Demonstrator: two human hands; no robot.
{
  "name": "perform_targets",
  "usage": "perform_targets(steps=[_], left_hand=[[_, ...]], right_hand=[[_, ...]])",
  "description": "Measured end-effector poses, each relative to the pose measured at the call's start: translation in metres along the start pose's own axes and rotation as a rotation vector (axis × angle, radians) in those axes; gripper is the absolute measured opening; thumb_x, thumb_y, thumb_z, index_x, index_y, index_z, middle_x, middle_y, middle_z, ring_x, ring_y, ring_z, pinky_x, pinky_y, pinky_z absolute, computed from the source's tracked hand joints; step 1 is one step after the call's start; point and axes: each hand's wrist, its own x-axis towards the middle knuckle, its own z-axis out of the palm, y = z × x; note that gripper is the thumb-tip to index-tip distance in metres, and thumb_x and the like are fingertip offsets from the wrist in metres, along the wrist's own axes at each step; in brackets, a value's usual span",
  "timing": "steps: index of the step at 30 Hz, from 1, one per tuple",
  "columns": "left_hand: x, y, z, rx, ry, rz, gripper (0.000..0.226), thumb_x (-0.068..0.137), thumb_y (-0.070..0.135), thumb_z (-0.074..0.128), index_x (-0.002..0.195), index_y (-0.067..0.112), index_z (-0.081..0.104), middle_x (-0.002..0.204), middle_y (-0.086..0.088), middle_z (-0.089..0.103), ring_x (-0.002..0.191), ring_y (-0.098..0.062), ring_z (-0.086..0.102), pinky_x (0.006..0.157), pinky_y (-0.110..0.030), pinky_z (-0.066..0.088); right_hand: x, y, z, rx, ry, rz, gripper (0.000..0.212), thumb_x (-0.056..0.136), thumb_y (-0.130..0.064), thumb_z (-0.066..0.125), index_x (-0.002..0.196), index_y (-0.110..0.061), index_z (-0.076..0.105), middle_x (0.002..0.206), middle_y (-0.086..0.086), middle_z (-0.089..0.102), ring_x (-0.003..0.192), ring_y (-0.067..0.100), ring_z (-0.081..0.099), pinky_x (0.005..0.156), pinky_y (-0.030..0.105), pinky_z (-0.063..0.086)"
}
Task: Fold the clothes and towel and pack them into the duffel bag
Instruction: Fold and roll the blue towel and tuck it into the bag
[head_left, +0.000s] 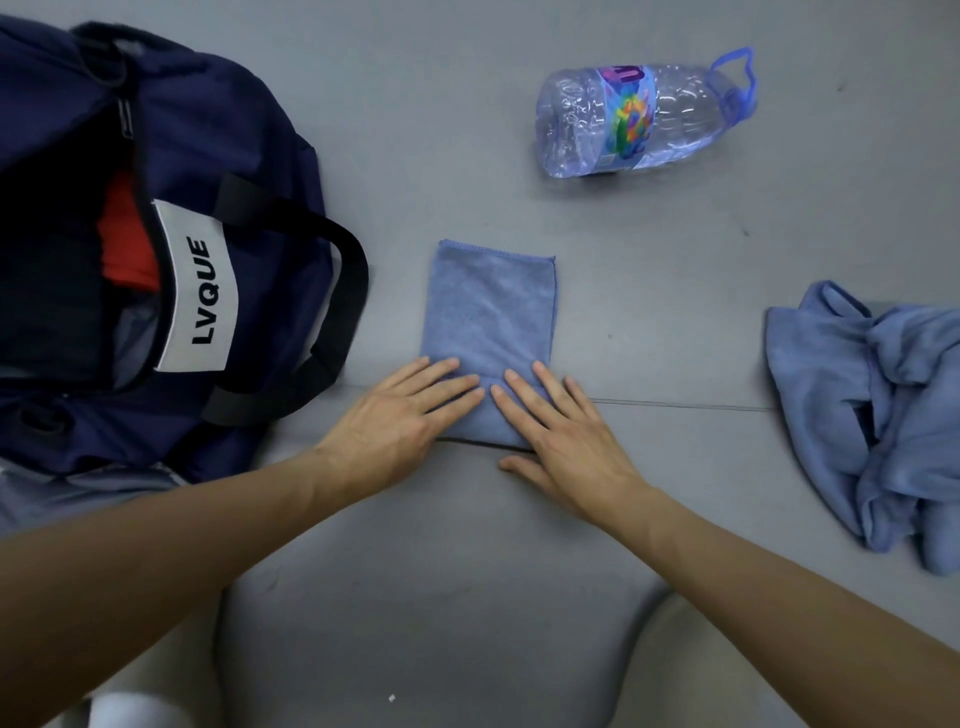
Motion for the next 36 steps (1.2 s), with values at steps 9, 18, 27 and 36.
perform_targets(steps=[9, 18, 27, 36], left_hand=[[-0.008, -0.013, -0.002, -0.093, -0.187, -0.095, 0.059, 0.096, 0.043, 0.045, 0.148, 0.015, 0.046, 0.153, -0.003, 0.047, 0.14, -0.028, 0.046, 0.112, -0.047, 0.042], [-0.008, 0.006, -0.02, -0.313, -0.047, -0.256, 0.037, 0.094, 0.035, 0.044, 0.12, 0.019, 0.065, 0.116, 0.002, 0.063, 0.102, -0.017, 0.058, 0.089, -0.032, 0.047], [0.011, 0.005, -0.031, -0.367, -0.149, -0.502, 0.022, 0.102, 0.038, 0.045, 0.12, 0.027, 0.051, 0.086, -0.001, 0.065, 0.079, -0.025, 0.061, 0.067, -0.035, 0.043], [0.02, 0.005, -0.031, -0.337, -0.195, -0.586, 0.024, 0.1, 0.041, 0.05, 0.118, 0.025, 0.046, 0.077, 0.005, 0.057, 0.077, -0.026, 0.059, 0.067, -0.037, 0.046]], right_hand=[[0.003, 0.001, 0.0, 0.161, 0.166, 0.061, 0.066, 0.086, -0.041, 0.073, 0.146, -0.023, 0.051, 0.151, 0.0, 0.05, 0.144, 0.029, 0.039, 0.114, 0.048, 0.039], [0.003, 0.0, -0.025, 0.316, 0.085, 0.09, 0.044, 0.088, -0.051, 0.055, 0.127, -0.032, 0.065, 0.125, -0.015, 0.062, 0.114, 0.014, 0.051, 0.097, 0.033, 0.047], [0.014, -0.004, -0.049, 0.399, -0.067, 0.261, 0.054, 0.093, -0.052, 0.059, 0.141, -0.036, 0.043, 0.103, 0.006, 0.064, 0.099, 0.026, 0.059, 0.084, 0.037, 0.048], [0.012, -0.004, -0.021, -0.066, 0.197, -0.047, 0.049, 0.1, -0.038, 0.045, 0.147, -0.022, 0.047, 0.152, 0.009, 0.046, 0.143, 0.033, 0.037, 0.114, 0.052, 0.035]])
